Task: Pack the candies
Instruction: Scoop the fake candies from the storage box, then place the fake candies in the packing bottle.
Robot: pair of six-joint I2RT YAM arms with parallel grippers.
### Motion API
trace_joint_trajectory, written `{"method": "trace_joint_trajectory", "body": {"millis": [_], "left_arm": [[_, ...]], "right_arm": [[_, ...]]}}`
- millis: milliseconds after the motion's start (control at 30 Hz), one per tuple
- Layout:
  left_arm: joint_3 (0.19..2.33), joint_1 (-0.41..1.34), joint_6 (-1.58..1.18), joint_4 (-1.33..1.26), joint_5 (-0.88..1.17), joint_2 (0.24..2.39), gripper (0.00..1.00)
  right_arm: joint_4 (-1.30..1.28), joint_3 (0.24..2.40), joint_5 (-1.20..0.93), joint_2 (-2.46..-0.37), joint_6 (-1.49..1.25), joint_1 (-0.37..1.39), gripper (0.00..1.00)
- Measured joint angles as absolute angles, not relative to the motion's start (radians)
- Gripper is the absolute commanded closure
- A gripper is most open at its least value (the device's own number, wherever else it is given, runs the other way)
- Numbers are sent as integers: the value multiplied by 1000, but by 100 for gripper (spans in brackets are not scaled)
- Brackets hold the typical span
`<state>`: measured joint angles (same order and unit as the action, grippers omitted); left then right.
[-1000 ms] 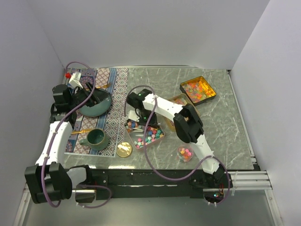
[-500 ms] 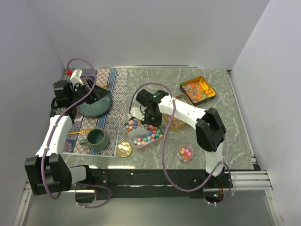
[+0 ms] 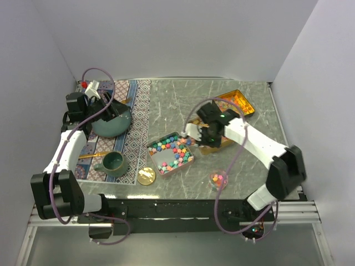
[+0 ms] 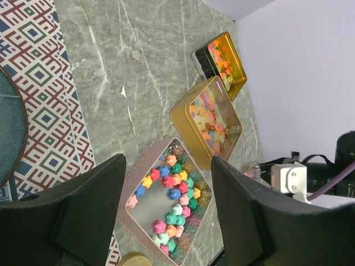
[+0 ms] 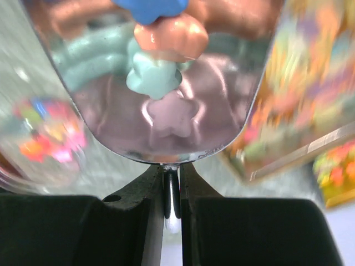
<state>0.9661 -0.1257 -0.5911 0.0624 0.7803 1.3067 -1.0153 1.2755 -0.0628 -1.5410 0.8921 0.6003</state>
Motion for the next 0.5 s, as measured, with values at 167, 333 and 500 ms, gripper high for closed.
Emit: {"method": "trace_joint_trajectory", "body": {"millis": [167,333,500], "left_arm": [[989,-117,-596,48,780,1356,32],[1053,-84,-594,38,776,1406,32],[1085,-57,-590,18,768,1437,32]], "right_arm": [[-1020,1053,18,-1318,995,522,100],[-1037,854,86,-1098,1089,494,100],[-1086,732,142,-934,1174,476,100]]}}
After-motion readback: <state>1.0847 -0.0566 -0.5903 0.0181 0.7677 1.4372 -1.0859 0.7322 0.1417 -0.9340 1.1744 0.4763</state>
